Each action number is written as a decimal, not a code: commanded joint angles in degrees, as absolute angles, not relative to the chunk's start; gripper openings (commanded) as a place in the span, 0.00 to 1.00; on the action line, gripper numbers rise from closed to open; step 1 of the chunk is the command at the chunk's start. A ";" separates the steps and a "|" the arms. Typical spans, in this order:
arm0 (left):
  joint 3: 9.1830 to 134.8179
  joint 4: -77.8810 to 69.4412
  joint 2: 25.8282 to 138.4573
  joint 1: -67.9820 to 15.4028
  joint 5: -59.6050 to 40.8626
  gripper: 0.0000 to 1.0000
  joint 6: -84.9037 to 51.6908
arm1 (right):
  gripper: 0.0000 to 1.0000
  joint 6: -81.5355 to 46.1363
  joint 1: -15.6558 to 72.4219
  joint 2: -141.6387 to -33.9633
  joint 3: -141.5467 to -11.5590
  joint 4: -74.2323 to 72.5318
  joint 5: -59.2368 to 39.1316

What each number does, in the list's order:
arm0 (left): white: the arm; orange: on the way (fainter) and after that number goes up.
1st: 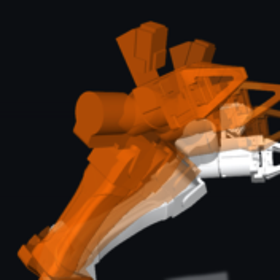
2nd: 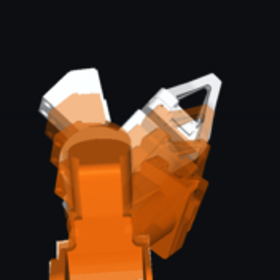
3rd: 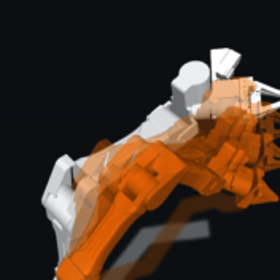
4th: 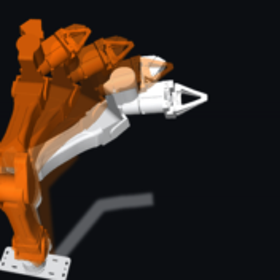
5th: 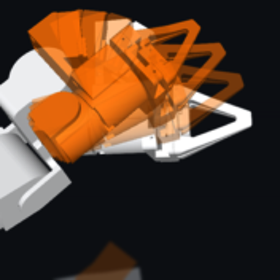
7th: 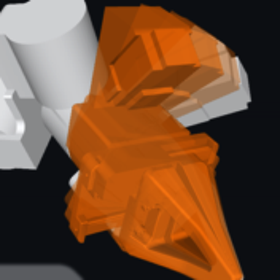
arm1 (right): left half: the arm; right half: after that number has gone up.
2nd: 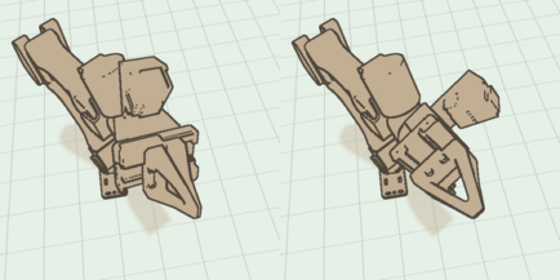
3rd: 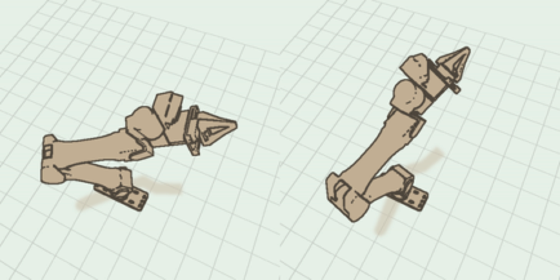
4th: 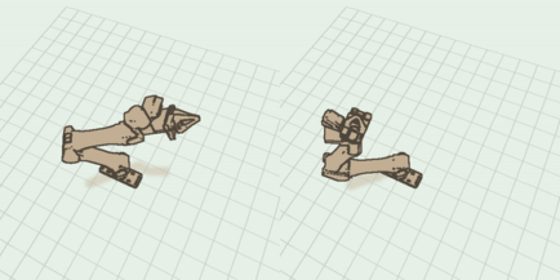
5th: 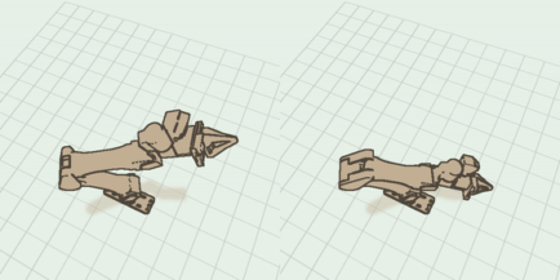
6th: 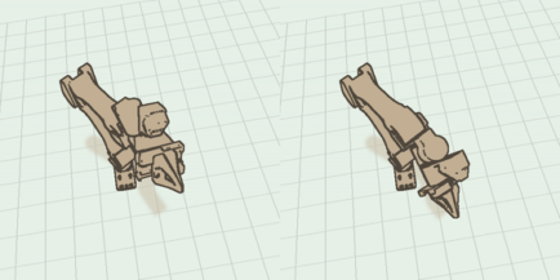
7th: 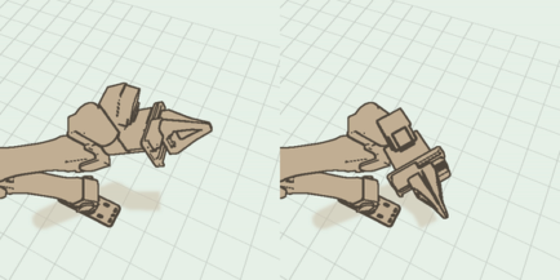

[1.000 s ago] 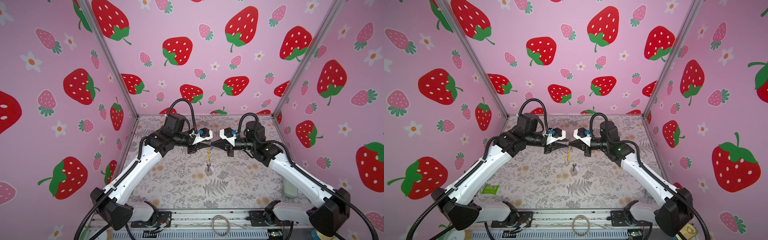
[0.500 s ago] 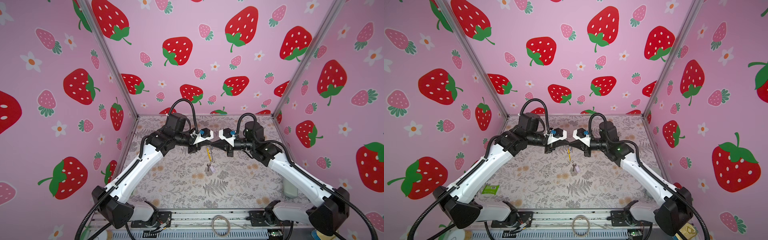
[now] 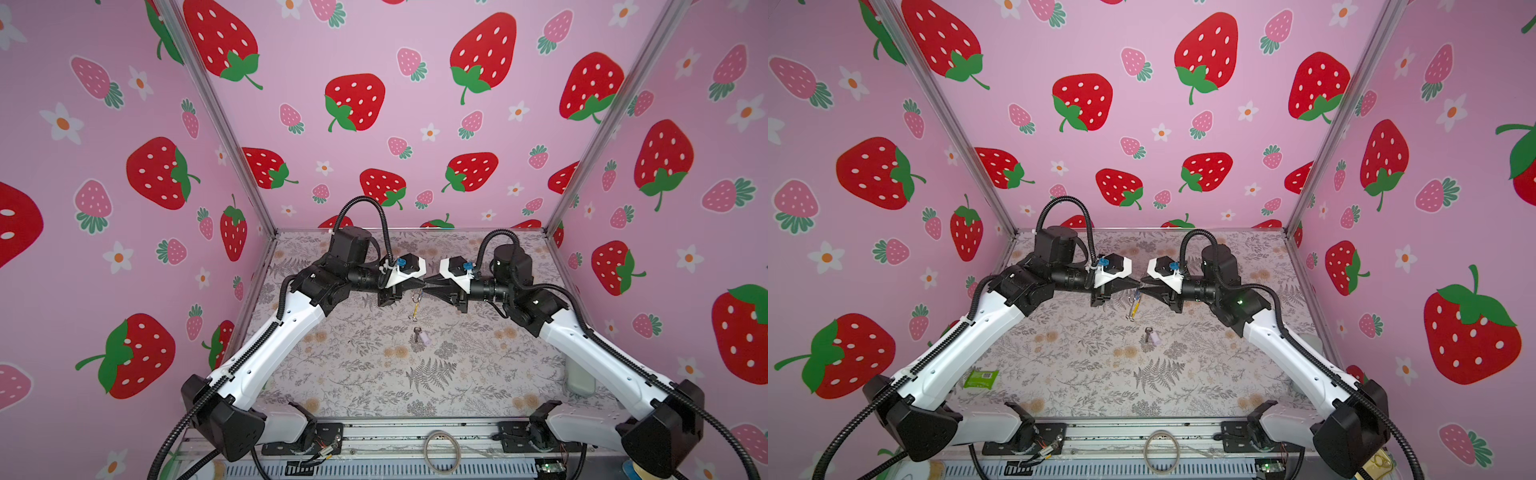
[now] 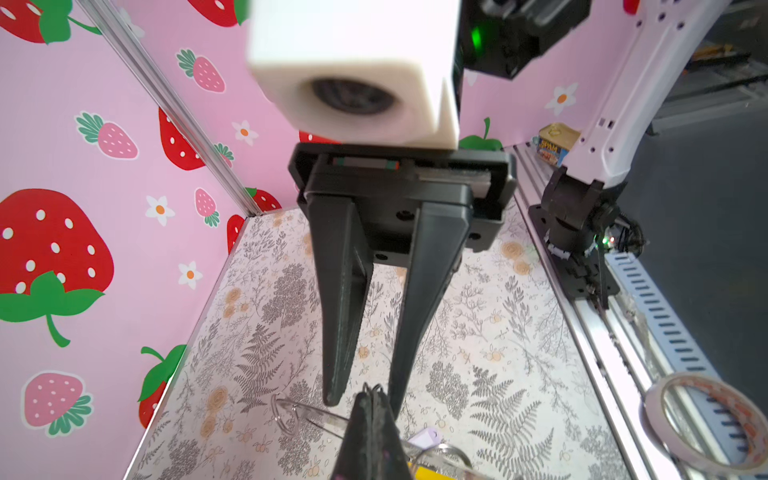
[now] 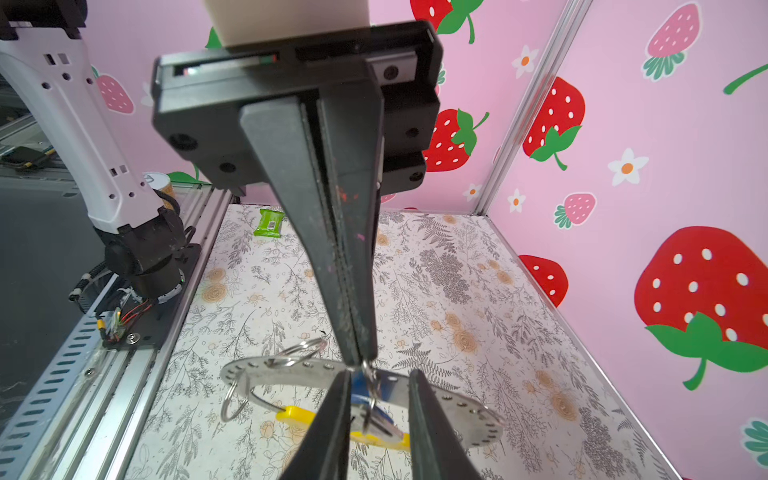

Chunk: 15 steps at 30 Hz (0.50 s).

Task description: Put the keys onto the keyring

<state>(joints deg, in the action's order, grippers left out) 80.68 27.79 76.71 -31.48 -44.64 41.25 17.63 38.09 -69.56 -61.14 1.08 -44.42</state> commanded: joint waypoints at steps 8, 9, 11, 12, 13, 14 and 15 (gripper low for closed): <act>76.69 14.71 73.41 -30.67 -49.02 0.00 34.11 | 0.23 15.74 37.41 -66.95 -58.89 -3.58 -44.29; 76.33 14.00 73.30 -30.68 -48.94 0.00 33.73 | 0.21 15.67 37.44 -66.93 -58.96 -3.92 -44.15; 75.62 12.67 72.90 -30.68 -48.60 0.00 32.93 | 0.18 15.29 37.44 -66.94 -58.82 -4.52 -44.14; 75.30 12.06 72.82 -30.67 -48.44 0.00 32.62 | 0.18 15.16 37.43 -66.98 -58.87 -4.66 -44.02; 74.83 11.10 72.70 -30.63 -48.43 0.00 32.13 | 0.16 15.12 37.44 -67.09 -58.97 -4.67 -44.07; 74.41 10.17 72.52 -30.61 -48.35 0.00 31.55 | 0.15 15.20 37.42 -67.11 -58.96 -4.77 -44.03; 74.07 9.47 72.42 -30.61 -48.34 0.00 31.09 | 0.14 15.16 37.44 -67.11 -58.97 -4.87 -43.95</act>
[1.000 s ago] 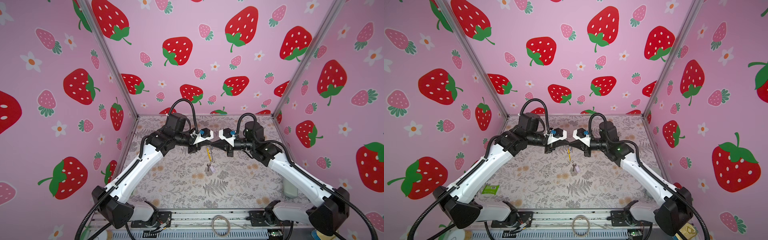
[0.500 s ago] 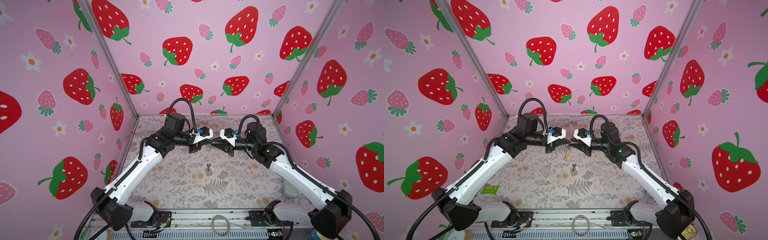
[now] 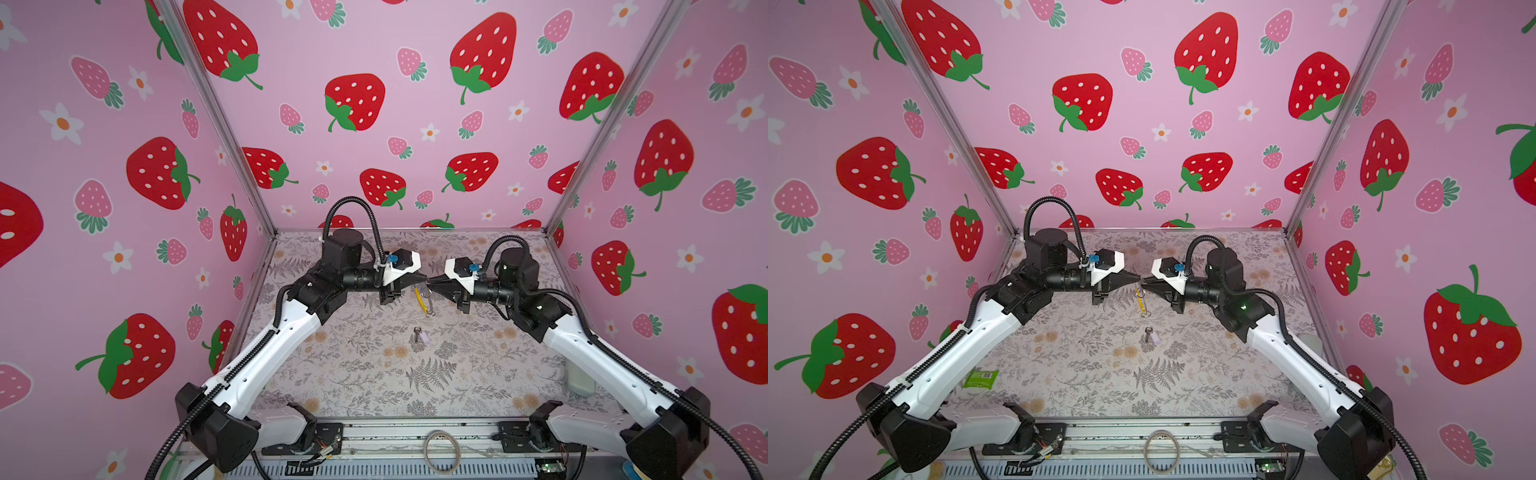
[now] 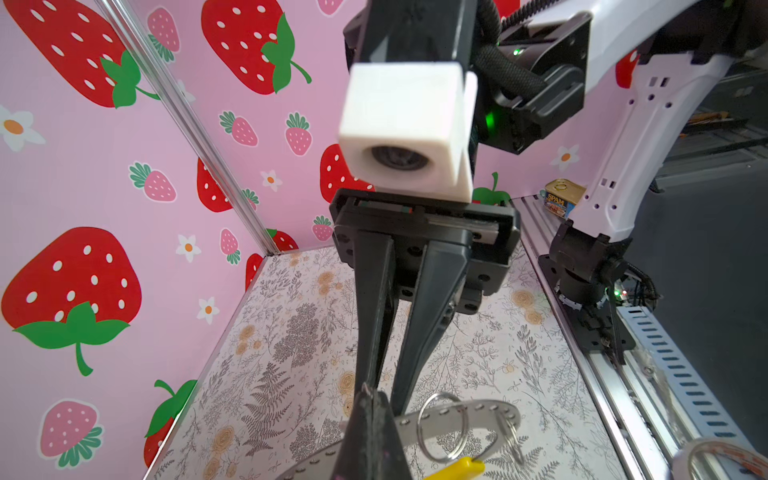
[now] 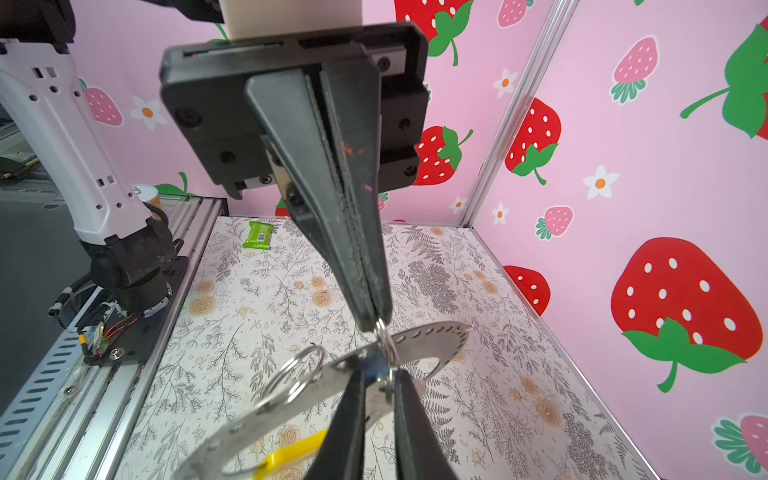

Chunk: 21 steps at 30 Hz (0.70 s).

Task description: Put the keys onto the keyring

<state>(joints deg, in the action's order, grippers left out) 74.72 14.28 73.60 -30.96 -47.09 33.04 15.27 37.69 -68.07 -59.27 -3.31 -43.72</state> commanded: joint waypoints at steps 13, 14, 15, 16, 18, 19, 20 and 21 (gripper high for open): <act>65.71 -10.66 70.40 -30.67 -44.33 0.00 19.51 | 0.06 14.88 37.53 -67.72 -59.06 -6.25 -42.96; 65.08 -12.36 70.48 -30.74 -44.14 0.00 18.41 | 0.06 14.76 37.57 -67.81 -59.02 -6.43 -42.96; 64.45 -13.89 70.49 -30.85 -43.71 0.00 17.61 | 0.06 14.76 37.62 -67.92 -59.14 -6.57 -42.91; 63.80 -15.50 70.49 -30.91 -43.30 0.00 16.92 | 0.06 14.61 37.66 -67.94 -59.17 -6.68 -42.86; 62.89 -17.18 70.57 -31.26 -42.64 0.00 16.17 | 0.05 14.66 37.79 -68.05 -59.32 -6.73 -42.66; 62.49 -18.08 70.58 -31.43 -42.24 0.00 15.87 | 0.04 14.59 37.86 -68.08 -59.32 -6.82 -42.48; 62.09 -18.94 70.73 -31.70 -41.97 0.00 15.53 | 0.04 14.58 37.88 -68.11 -59.32 -6.91 -42.20; 61.85 -19.66 70.75 -31.88 -41.59 0.00 15.15 | 0.04 14.59 37.95 -68.10 -59.36 -6.94 -42.12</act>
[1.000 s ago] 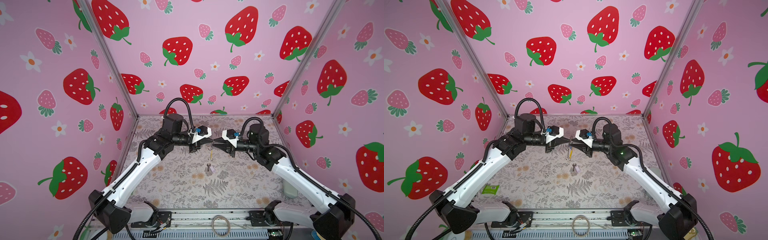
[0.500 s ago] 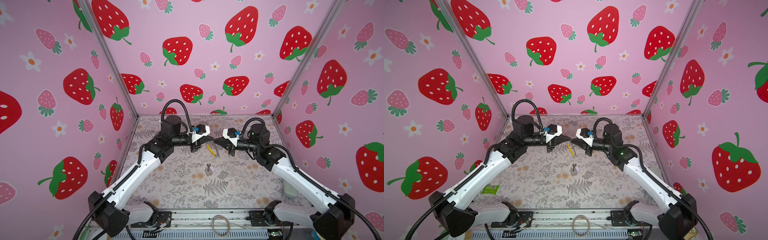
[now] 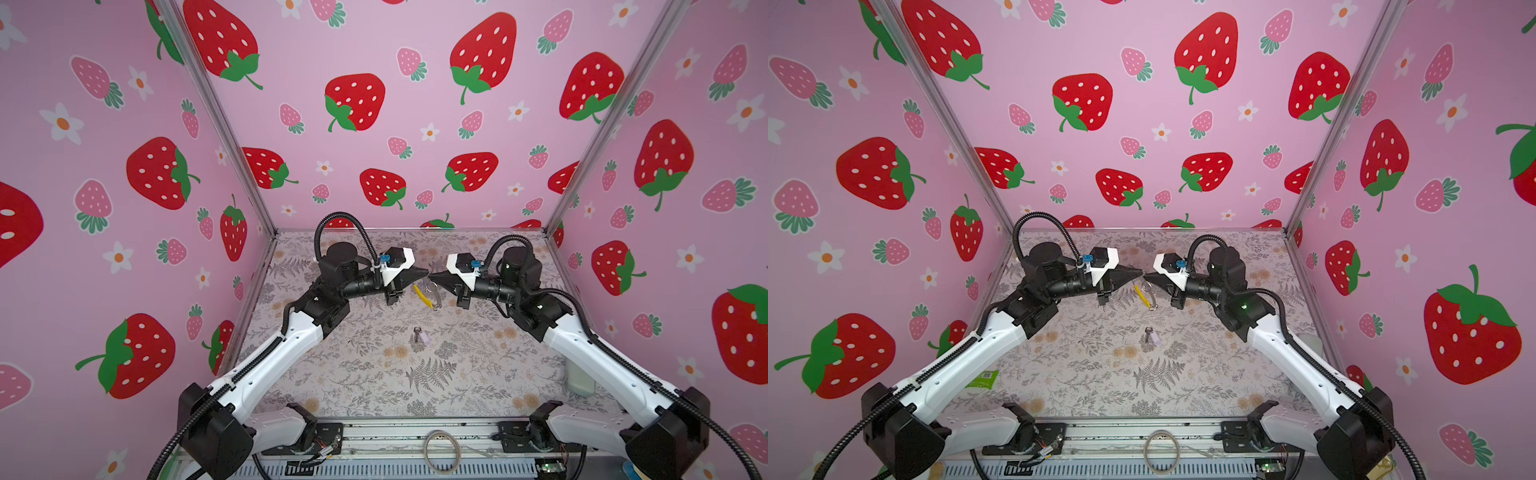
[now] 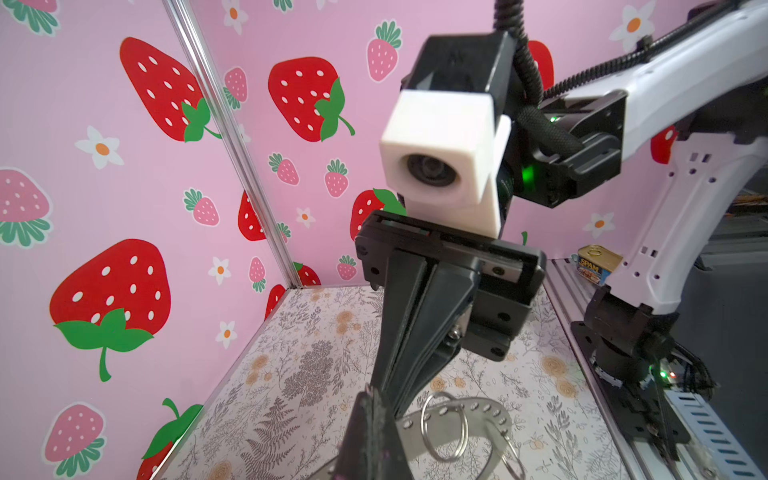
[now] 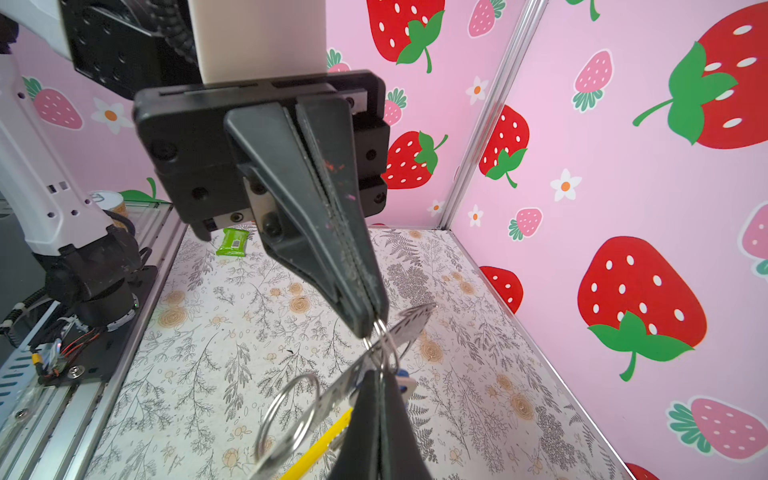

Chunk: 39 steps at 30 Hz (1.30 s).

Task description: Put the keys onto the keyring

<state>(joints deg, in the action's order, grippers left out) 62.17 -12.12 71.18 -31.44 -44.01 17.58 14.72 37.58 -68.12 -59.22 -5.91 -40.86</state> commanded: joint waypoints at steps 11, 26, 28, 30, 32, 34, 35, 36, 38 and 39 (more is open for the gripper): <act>55.87 -33.35 71.53 -36.27 -29.71 0.00 14.07 | 0.05 14.15 39.28 -67.81 -59.13 -8.61 -36.77; 51.96 -41.63 72.34 -37.77 -27.34 0.00 10.88 | 0.23 13.01 37.94 -63.95 -57.68 -9.87 -28.03; 51.75 -42.68 72.40 -36.89 -28.73 0.00 9.04 | 0.23 13.44 37.04 -63.10 -57.42 -9.46 -28.81; 51.45 -44.36 72.57 -36.00 -30.65 0.00 6.95 | 0.24 13.45 35.89 -62.54 -56.92 -9.29 -28.94; 51.45 -45.93 72.94 -35.30 -33.03 0.00 4.83 | 0.24 13.31 34.46 -61.86 -56.69 -9.35 -31.04; 51.55 -47.32 73.62 -34.73 -35.17 0.00 2.98 | 0.24 12.92 33.14 -61.50 -57.09 -9.28 -32.68; 51.64 -48.02 73.89 -34.55 -36.19 0.00 2.25 | 0.24 12.79 32.70 -61.44 -57.25 -9.17 -33.55; 51.81 -48.70 74.33 -34.20 -37.31 0.00 1.38 | 0.24 12.30 32.07 -61.59 -57.63 -9.10 -35.42; 52.37 -50.00 75.25 -33.78 -39.16 0.00 -0.35 | 0.23 11.11 31.30 -62.08 -58.38 -9.07 -38.89; 52.83 -50.63 75.78 -33.50 -40.43 0.00 -1.24 | 0.23 10.45 31.16 -62.43 -58.89 -9.18 -40.54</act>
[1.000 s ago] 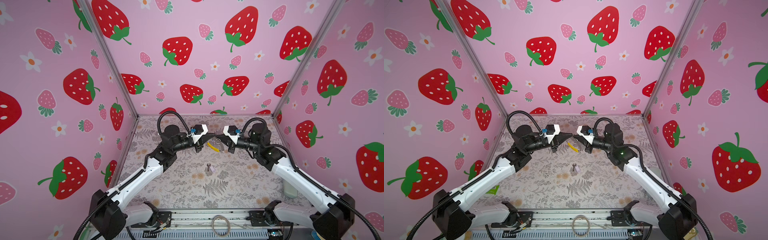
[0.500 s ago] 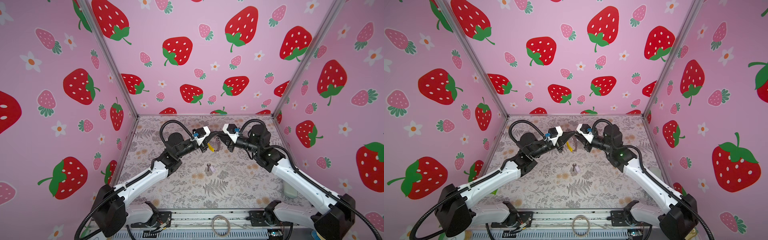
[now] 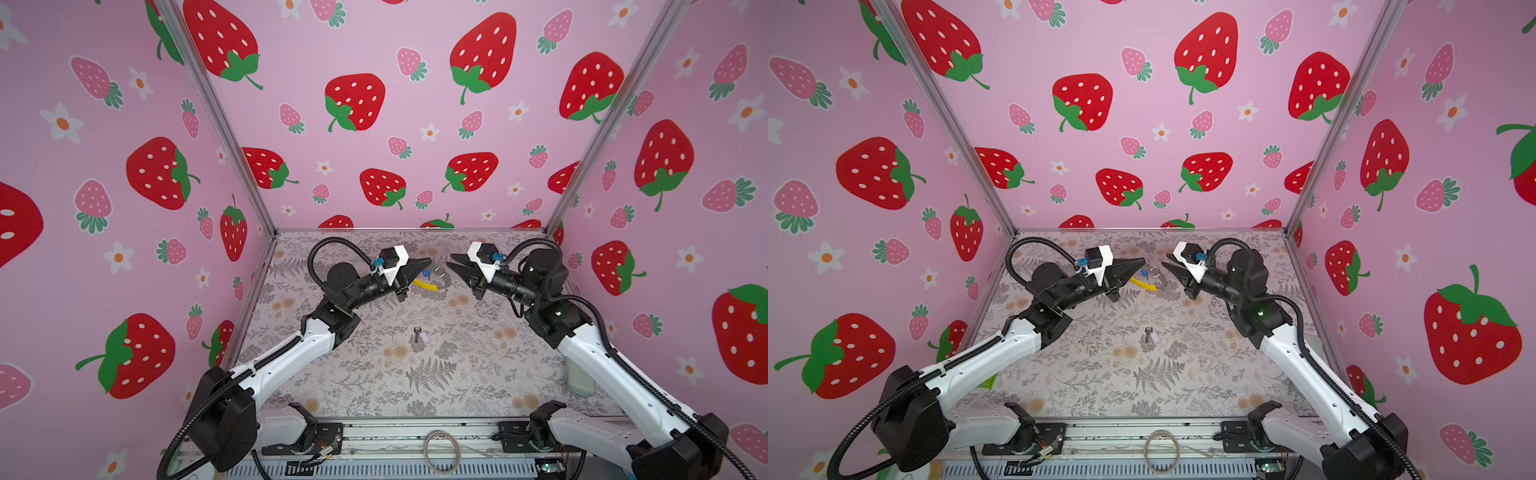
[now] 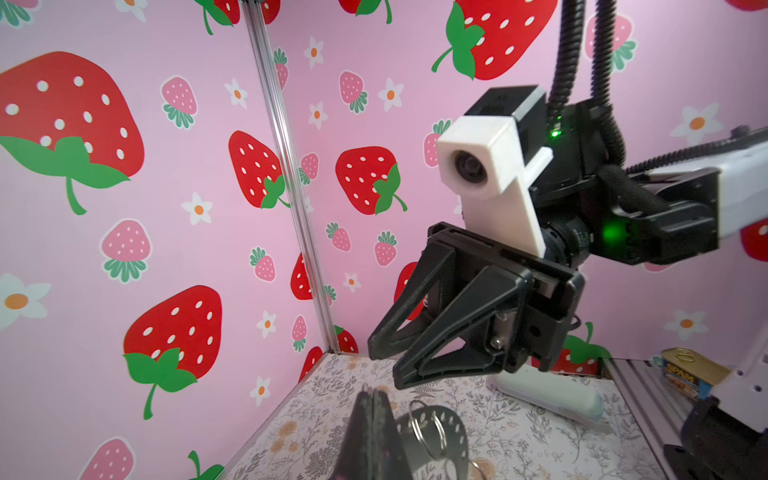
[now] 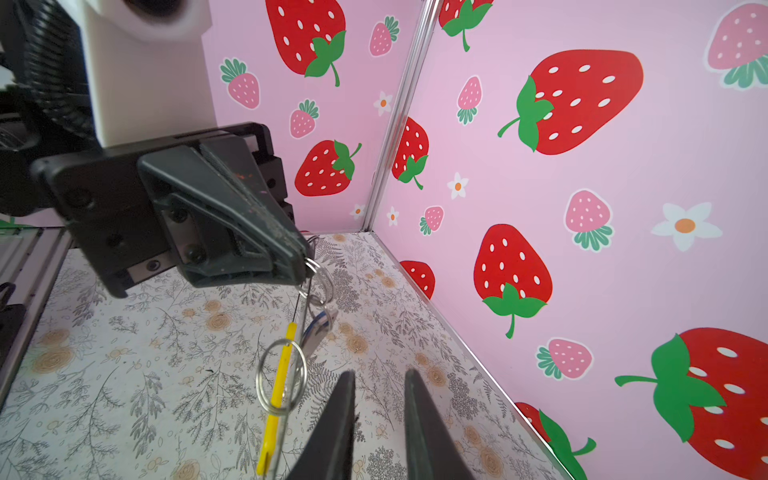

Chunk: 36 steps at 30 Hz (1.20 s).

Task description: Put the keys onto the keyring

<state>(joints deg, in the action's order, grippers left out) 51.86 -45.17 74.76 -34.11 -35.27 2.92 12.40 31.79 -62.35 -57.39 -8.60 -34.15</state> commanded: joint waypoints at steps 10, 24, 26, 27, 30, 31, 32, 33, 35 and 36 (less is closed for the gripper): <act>55.71 -49.80 77.83 -32.87 -45.58 0.00 -3.19 | 0.22 6.41 31.04 -66.38 -61.57 -8.26 -53.17; 56.42 -47.13 76.73 -32.68 -48.05 0.00 -1.41 | 0.25 6.32 30.76 -67.06 -60.99 -7.76 -51.57; 56.47 -47.30 76.73 -32.61 -48.12 0.00 -1.37 | 0.25 6.34 30.75 -67.06 -60.88 -7.73 -51.80; 56.48 -47.29 76.66 -32.61 -48.23 0.00 -1.32 | 0.24 6.32 30.77 -67.13 -60.90 -7.81 -52.03; 56.58 -47.46 76.64 -32.57 -48.43 0.00 -1.17 | 0.25 5.66 30.76 -67.63 -60.91 -7.73 -52.88; 56.65 -47.57 76.64 -32.45 -48.56 0.00 -1.14 | 0.26 5.43 30.76 -67.81 -60.95 -7.73 -52.93; 56.62 -47.47 76.64 -32.51 -48.77 0.00 -1.14 | 0.28 5.36 30.76 -67.93 -60.89 -7.73 -52.83; 56.72 -47.38 76.52 -32.51 -48.85 0.00 -1.06 | 0.28 5.45 30.76 -67.91 -60.75 -7.82 -52.78; 56.64 -47.31 76.46 -32.43 -48.85 0.00 -0.97 | 0.27 5.45 30.76 -67.91 -60.64 -7.91 -53.06; 56.68 -47.24 76.40 -32.35 -48.95 0.00 -0.93 | 0.26 5.36 30.76 -67.96 -60.71 -7.91 -53.09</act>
